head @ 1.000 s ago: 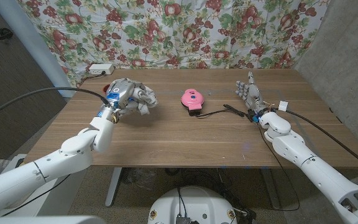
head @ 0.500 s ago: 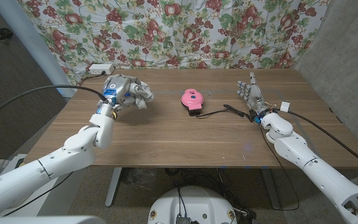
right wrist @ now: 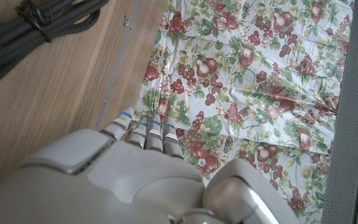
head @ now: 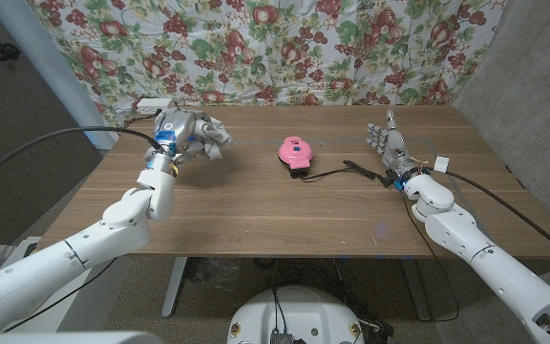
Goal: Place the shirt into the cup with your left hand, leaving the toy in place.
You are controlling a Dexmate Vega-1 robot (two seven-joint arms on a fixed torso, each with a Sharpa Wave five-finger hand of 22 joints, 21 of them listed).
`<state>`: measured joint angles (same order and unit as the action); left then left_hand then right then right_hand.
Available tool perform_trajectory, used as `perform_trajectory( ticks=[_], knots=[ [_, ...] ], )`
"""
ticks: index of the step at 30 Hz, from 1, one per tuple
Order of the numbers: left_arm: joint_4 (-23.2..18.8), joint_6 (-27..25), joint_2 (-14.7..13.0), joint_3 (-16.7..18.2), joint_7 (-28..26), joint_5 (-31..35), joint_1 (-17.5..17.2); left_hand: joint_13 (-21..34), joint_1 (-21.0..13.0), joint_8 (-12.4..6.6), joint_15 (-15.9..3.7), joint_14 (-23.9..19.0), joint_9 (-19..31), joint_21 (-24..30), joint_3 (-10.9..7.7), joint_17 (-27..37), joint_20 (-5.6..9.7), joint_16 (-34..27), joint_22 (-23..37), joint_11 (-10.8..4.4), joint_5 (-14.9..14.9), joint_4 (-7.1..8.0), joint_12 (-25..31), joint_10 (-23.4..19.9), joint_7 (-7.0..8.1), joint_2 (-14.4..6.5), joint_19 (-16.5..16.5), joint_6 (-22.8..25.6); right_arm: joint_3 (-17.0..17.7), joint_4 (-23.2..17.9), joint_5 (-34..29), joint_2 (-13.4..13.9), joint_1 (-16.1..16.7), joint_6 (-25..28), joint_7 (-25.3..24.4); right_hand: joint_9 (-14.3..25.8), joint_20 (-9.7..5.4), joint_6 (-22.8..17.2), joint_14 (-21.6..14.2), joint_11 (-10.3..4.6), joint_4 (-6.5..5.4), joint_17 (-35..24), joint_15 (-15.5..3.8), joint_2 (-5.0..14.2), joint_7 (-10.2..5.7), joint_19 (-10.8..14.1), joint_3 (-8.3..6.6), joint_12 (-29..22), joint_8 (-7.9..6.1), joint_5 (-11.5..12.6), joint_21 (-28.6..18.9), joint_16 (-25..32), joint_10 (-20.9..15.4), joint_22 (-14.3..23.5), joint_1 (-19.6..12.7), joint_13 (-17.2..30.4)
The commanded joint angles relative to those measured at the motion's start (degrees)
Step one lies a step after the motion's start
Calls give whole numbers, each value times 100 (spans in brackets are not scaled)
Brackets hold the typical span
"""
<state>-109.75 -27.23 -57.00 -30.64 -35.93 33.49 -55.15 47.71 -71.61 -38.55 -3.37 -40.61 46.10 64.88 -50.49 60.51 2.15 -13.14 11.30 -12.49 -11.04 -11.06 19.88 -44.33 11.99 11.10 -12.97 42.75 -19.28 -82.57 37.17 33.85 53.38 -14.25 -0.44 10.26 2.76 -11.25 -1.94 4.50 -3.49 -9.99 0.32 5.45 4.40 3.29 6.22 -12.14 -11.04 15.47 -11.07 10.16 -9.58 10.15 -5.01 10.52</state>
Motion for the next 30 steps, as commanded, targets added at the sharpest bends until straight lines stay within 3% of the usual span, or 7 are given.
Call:
perform_trajectory(
  ticks=[1, 19, 30],
  knots=[
    [304, -19, 278, -50, -93, 0, 237, 19, -164, 10, -1003, -536, 0, 64, -134, 25, 402, -5, 31, 0, -35, 92, -1, 15, -9, -241, 13, -27, 6, -67, -33, 1, 51, -45, -55, 30, -3, -45, -15, 12, 11, -18, -29, -17, -15, -7, -14, -31, -9, -10, -20, 29, -51, 15, 25, 14],
    [711, 70, 658, -68, -301, -169, 406, 54, -190, -23, -1006, -527, 33, 62, -94, 51, 388, -11, 20, -2, -47, 96, -2, 12, 6, -271, 40, -3, -20, -76, -39, -38, 49, -54, -67, 30, 1, -50, -12, 14, 14, -18, -24, -19, -15, -11, -19, -31, -4, -10, -18, 28, -59, 15, 25, 13],
    [775, -195, 821, -66, -132, -222, 550, 63, -214, -9, -1007, -571, -4, 43, -41, 42, 389, -28, 13, 0, -44, 93, 2, -25, -2, -296, 22, 13, -17, 1, -18, -32, -9, -62, 14, 30, 2, -56, -12, 29, 15, -18, -28, -22, -14, -12, -21, -30, -2, -11, -18, 29, -58, 16, 27, 14]
  ],
)
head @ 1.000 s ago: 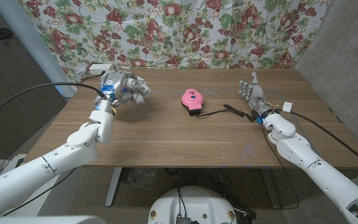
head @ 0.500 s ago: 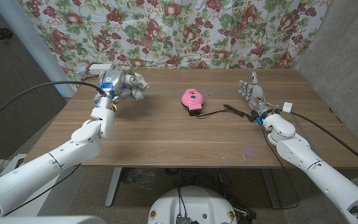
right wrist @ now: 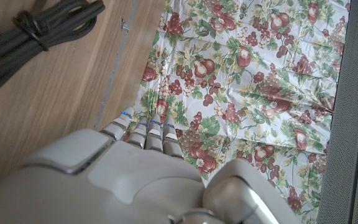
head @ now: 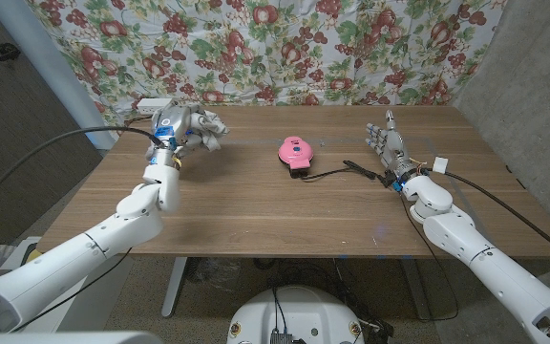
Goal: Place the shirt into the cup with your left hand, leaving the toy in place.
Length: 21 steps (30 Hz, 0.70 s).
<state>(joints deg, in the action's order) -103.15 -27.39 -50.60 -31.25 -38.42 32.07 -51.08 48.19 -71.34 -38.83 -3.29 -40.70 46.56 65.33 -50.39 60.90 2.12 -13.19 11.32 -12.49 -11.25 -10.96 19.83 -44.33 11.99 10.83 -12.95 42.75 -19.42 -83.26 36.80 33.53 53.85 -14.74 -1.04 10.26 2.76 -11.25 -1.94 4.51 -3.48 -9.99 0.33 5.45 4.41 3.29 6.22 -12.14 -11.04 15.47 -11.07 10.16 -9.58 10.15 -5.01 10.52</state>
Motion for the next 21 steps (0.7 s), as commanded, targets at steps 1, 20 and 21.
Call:
perform_trajectory(
  ticks=[1, 20, 21],
  knots=[
    [137, -174, 181, -17, 147, -82, 169, 16, -246, 19, -1016, -561, -56, -9, -52, 1, 393, -22, 8, 0, -24, 81, 6, -23, -8, -270, 21, 19, -3, 74, 20, 5, -62, -9, 81, 30, 0, -58, -11, 18, 15, -18, -29, -22, -14, -11, -22, -28, -3, -11, -18, 28, -55, 15, 27, 14],
    [272, -366, 265, 9, 346, -112, 447, 7, -256, 45, -1015, -551, -117, -24, 11, -44, 382, 6, 14, -2, -25, 90, -24, -27, 11, -304, 60, 8, 13, 144, 79, 31, -88, 67, 128, 31, -1, -67, -10, 21, 16, -18, -29, -23, -11, -11, -27, -27, 0, -13, -19, 28, -61, 16, 29, 14],
    [299, -328, 267, 12, 336, -122, 467, 2, -259, 40, -1016, -548, -111, -30, 15, -54, 382, 12, 12, -2, -26, 89, -30, -21, 1, -305, 65, 9, 13, 140, 79, 36, -85, 80, 121, 31, -1, -69, -10, 23, 17, -18, -27, -23, -10, -11, -28, -27, -1, -13, -19, 28, -60, 16, 29, 14]
  ],
)
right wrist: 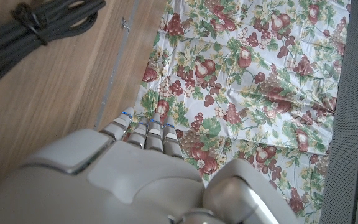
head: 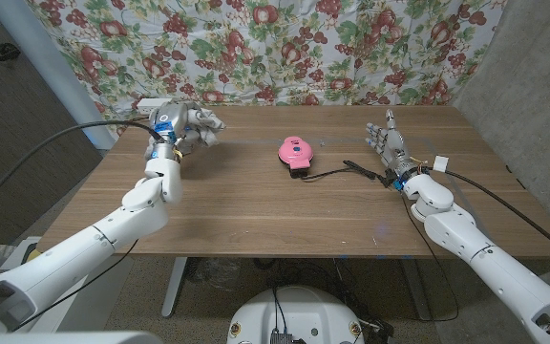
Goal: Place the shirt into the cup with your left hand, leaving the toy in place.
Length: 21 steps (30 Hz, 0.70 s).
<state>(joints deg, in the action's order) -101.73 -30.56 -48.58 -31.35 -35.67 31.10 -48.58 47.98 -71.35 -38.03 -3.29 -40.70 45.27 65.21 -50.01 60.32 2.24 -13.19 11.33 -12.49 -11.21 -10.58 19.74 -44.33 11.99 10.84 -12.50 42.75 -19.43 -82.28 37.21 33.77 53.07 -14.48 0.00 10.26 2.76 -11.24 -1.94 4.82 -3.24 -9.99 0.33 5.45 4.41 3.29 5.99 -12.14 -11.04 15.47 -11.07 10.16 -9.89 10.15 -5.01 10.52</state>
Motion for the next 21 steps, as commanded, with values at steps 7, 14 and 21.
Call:
perform_trajectory(
  ticks=[7, 14, 21],
  knots=[
    [297, 147, 87, 75, -3, -107, 292, 30, -280, -61, -1017, -555, 42, -36, -10, 12, 354, 0, 6, -2, -39, 49, -19, -37, 8, -315, 18, 19, 12, 51, 38, 15, -16, 70, 16, 31, 4, -71, -10, -11, -6, -18, -28, -22, -10, -15, -7, -26, 0, -13, -17, 28, -28, 16, 28, 14],
    [340, 61, 84, 113, 18, -105, 341, 30, -298, -72, -1015, -548, 54, -38, 9, 12, 339, 3, 14, -2, -40, 49, -27, -44, 0, -317, 14, 23, -9, 97, 29, -10, -59, 81, 22, 31, 1, -73, -9, -16, -5, -18, -25, -21, -13, -14, -10, -25, 1, -12, -18, 28, -27, 16, 28, 14],
    [350, 56, 29, 146, 19, -96, 352, 34, -314, -56, -1016, -558, 18, -42, 30, 2, 336, 2, 16, -2, -41, 52, -32, -45, -9, -328, 19, 25, -36, 120, 21, -38, -85, 98, 22, 31, 2, -72, -11, -8, -5, -18, -31, -20, -9, -15, -12, -24, 3, -12, -17, 29, -26, 16, 28, 14]
  ],
)
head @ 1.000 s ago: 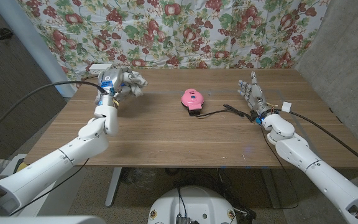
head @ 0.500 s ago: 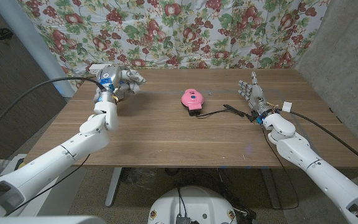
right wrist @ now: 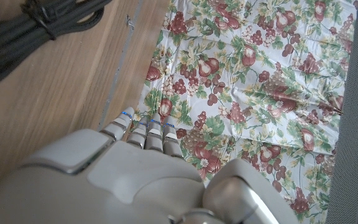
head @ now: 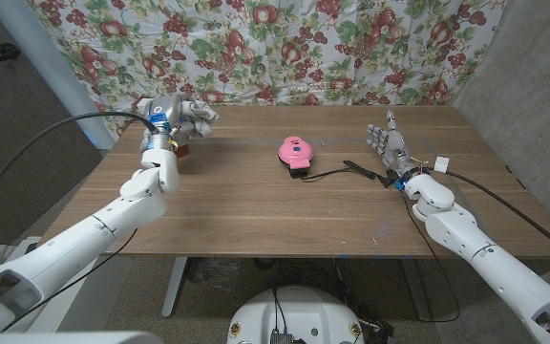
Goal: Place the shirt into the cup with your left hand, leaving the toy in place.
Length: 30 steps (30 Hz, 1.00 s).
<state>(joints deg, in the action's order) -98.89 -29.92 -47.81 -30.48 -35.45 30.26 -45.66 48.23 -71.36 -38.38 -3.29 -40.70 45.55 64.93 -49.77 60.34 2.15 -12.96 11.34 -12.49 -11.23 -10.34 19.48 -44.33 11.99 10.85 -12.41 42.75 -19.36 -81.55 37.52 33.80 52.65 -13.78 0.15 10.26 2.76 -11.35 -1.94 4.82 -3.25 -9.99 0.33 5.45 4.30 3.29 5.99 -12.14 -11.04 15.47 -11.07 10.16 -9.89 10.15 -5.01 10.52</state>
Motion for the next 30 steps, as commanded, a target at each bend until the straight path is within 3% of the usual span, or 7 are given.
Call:
perform_trajectory(
  ticks=[1, 14, 30],
  knots=[
    [76, -1, -63, 63, -6, -5, 63, 11, -313, -21, -1016, -559, -9, -14, 6, 2, 344, -22, 14, -2, -39, 28, -6, -47, -4, -329, 10, 26, -48, 47, -9, -45, -46, 32, 10, 31, -1, -62, -10, -8, -4, -18, -30, -20, 2, -14, -13, -24, 3, -12, -18, 28, -26, 16, 28, 14],
    [296, -27, -64, 28, 159, -1, 267, 9, -310, -5, -1012, -546, -46, -8, 39, -14, 328, -7, 20, 1, -43, 32, -27, -40, -13, -338, 9, 17, -93, 17, -50, -58, -84, 92, -20, 31, 0, -63, -10, -3, -3, -18, -30, -19, 0, -13, -19, -23, 6, -13, -18, 29, -28, 16, 28, 14],
    [790, 310, 48, -79, 135, -21, 567, 5, -309, -6, -1011, -526, -58, 4, 20, -19, 311, 8, 21, 2, -55, 27, -53, -29, 2, -321, 28, 0, -94, -39, -84, -48, -64, 135, -110, 31, -2, -66, 25, -7, -1, -18, -31, -17, -1, -32, -25, -21, 7, -15, -11, 16, -27, 16, 28, 14]
  ],
)
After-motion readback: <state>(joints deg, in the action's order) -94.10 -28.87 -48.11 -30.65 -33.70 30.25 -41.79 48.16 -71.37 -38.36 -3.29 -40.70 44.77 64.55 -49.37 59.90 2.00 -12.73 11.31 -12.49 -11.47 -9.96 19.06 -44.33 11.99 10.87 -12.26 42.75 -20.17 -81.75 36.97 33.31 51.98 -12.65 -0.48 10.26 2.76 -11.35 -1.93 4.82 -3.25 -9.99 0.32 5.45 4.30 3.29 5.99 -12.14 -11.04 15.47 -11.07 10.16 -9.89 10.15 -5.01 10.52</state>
